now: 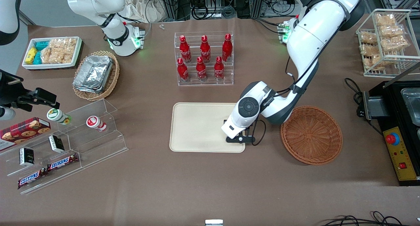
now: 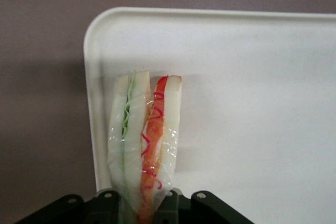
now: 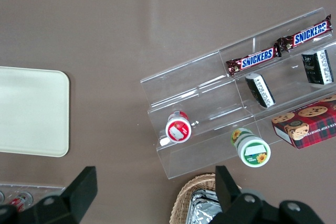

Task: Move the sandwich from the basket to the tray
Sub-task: 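Lower the sandwich onto the tray and open the left gripper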

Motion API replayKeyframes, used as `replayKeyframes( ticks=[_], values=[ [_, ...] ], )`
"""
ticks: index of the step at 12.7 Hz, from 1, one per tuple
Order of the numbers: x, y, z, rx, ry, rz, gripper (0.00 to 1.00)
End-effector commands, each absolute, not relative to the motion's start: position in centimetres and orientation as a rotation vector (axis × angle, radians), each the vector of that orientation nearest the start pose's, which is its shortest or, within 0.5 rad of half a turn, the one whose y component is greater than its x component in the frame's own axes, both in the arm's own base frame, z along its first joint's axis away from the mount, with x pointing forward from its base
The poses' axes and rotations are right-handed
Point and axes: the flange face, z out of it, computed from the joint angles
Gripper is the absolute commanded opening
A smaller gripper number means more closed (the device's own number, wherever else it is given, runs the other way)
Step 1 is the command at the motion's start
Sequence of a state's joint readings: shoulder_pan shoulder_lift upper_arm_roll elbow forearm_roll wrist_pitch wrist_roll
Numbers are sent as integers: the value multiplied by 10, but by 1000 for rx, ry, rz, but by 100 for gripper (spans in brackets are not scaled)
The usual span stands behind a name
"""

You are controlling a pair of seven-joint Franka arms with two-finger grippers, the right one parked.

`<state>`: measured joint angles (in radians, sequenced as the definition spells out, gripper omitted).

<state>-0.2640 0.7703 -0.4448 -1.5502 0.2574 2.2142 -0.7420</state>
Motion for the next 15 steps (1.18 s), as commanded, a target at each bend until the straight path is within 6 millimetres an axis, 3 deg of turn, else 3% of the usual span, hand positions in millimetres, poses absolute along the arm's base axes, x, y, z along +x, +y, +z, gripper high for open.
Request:
replayKeyframes(
  ticks=[1,4,5,6,10,13,15],
  values=[
    [562,-427,220,-3194,64,111,26],
    [560,-431,214,-3168,106,82,63],
    [560,-431,213,-3163,111,77,85],
    [560,-430,212,-3162,111,77,99],
    [575,-417,228,-3169,61,50,99],
    [604,-377,275,-3167,-99,4,100],
    [614,-352,323,-3144,-148,-48,100]
  ],
)
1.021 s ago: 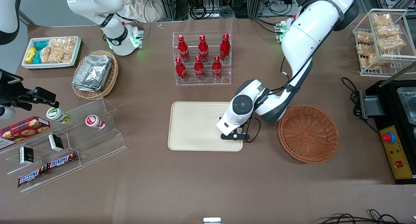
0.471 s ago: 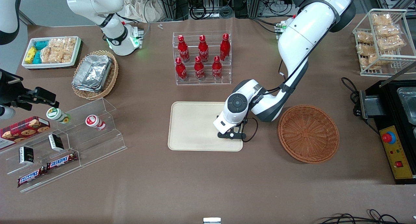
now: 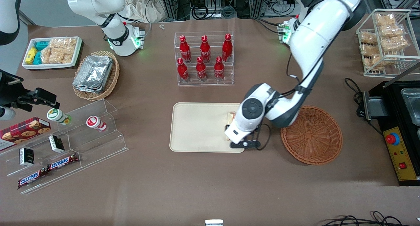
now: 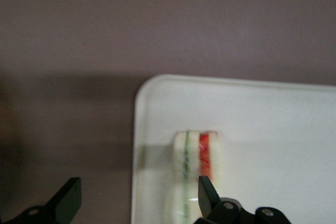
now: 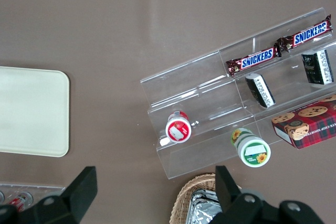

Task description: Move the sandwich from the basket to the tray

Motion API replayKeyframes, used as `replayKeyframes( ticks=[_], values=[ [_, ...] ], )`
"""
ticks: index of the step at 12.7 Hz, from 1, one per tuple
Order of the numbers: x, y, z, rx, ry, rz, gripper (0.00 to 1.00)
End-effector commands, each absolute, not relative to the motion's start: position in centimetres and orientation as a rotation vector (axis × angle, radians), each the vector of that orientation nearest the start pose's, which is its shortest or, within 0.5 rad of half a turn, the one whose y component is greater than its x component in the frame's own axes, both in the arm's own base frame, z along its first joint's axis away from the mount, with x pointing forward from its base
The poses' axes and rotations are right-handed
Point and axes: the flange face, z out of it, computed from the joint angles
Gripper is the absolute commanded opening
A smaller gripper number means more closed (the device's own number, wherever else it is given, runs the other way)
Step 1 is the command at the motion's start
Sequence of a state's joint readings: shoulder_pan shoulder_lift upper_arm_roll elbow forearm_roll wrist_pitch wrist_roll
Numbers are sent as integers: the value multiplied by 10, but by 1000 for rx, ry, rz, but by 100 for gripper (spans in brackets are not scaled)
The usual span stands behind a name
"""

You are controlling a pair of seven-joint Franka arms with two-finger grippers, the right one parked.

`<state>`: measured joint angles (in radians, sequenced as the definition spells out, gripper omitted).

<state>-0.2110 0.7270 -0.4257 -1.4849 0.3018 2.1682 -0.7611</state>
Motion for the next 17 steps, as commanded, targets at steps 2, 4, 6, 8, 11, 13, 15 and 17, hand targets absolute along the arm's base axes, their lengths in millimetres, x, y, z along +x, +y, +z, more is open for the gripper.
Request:
replayKeyframes(
  ticks=[2,4,6,8,11,13,15,17],
  values=[
    [621,-327,375,-3134,-221,-103,100],
    [634,-277,419,-3126,-346,-109,100],
    [649,-226,448,-3142,-417,-76,100],
    [652,-183,471,-3172,-354,4,100],
    [641,-126,492,-3137,-218,126,100],
    [634,-107,507,-3153,-171,151,100],
    [633,-105,513,-3151,-182,140,100],
    [632,-106,511,-3146,-198,148,100]
  ],
)
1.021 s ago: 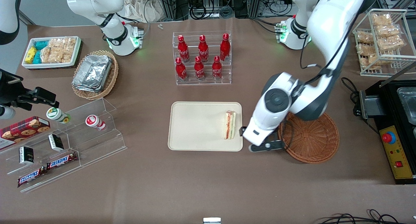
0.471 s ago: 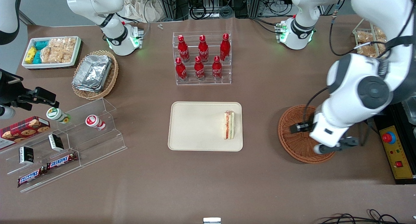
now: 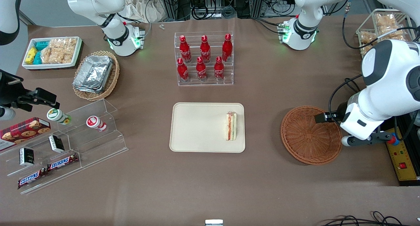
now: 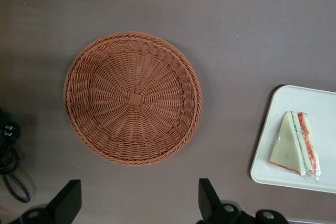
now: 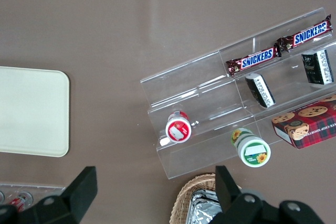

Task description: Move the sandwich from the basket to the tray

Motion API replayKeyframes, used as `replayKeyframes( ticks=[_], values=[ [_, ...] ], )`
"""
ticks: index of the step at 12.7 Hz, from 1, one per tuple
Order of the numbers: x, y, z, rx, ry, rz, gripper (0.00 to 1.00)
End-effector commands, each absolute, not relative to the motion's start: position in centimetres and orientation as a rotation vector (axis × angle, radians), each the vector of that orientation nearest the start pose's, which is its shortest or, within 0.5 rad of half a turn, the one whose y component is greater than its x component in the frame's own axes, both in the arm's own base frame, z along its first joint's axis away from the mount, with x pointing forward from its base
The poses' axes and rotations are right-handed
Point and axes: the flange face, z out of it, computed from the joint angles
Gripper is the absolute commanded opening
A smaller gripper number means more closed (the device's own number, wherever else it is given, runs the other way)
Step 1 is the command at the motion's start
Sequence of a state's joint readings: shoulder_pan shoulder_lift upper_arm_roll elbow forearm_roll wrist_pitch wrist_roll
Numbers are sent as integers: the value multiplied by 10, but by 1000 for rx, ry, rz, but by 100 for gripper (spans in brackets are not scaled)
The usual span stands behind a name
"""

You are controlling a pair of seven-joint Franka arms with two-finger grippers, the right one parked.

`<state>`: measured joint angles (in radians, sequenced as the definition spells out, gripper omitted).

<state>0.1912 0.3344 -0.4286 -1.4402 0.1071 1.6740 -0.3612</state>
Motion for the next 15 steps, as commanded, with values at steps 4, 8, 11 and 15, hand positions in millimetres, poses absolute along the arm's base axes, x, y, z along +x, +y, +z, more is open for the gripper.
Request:
replayKeyframes(
  ticks=[4,8,11,15],
  values=[
    [610,-101,522,-3109,-60,165,100],
    [576,-86,503,-3082,-48,61,100],
    [569,-63,497,-3126,12,28,100],
    [614,-68,517,-3146,61,66,100]
  ],
)
